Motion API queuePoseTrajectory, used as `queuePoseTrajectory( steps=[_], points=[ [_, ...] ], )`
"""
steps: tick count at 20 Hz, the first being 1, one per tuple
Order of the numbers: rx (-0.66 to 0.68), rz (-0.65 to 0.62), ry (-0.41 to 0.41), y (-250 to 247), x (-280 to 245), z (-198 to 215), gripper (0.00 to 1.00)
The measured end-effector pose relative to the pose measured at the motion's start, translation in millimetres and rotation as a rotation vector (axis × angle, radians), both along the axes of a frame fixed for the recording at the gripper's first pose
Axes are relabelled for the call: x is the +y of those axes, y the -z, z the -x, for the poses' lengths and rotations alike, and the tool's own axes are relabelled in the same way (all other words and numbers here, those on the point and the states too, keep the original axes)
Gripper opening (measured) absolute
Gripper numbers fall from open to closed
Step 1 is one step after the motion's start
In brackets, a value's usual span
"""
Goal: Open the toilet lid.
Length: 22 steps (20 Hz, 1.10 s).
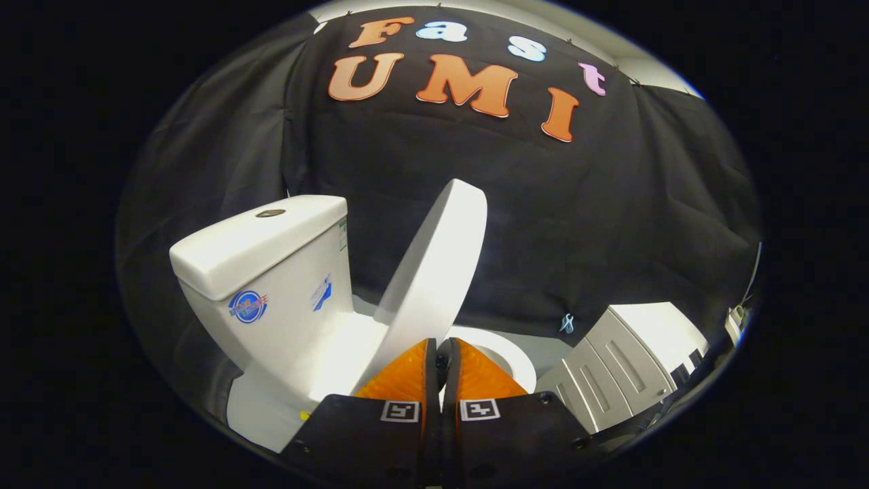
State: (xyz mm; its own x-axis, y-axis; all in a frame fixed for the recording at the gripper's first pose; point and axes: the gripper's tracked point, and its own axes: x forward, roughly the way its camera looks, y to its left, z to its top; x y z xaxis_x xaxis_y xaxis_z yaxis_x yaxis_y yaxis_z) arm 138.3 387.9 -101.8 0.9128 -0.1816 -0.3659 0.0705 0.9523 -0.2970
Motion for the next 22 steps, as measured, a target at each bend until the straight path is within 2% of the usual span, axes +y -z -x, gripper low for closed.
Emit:
queuePoseTrajectory(
  steps=[10, 16, 22],
  points=[
    [-0.044, 0.119, -0.085, -5.2, 79.5, -8.2, 0.08],
    [-0.043, 0.092, -0.133, 1.7, 123.2, -11.6, 0.08],
    [-0.042, 0.116, -0.176, 8.0, 150.1, -10.1, 0.09]
  ],
)
